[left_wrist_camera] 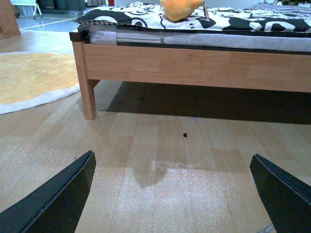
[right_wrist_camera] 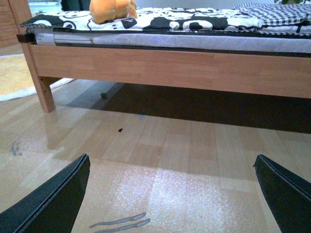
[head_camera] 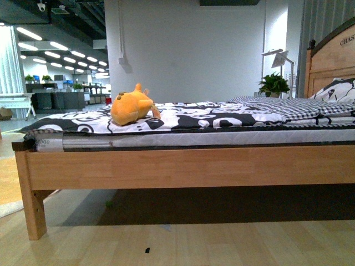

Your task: Put away toys

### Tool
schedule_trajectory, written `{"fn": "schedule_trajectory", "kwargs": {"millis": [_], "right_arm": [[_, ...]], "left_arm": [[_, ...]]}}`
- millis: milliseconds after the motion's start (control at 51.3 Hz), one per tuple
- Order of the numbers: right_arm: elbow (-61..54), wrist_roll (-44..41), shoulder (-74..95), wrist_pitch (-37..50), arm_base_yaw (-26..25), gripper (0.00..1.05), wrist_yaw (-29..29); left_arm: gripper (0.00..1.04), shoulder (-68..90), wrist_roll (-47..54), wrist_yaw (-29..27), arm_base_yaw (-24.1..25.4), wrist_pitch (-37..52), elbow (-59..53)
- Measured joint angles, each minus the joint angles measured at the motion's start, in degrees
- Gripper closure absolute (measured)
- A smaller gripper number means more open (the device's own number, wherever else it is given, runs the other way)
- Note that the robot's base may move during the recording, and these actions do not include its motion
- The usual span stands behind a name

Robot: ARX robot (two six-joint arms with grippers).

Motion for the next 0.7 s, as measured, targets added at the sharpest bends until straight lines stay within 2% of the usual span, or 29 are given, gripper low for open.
{"fn": "schedule_trajectory", "kwargs": {"millis": [702], "right_arm": [[0.00, 0.00, 0.00, 0.00, 0.00, 0.00, -0.02]], "left_arm": [[0.06, 0.00, 0.00, -0.02, 0.00, 0.00, 0.00]]}}
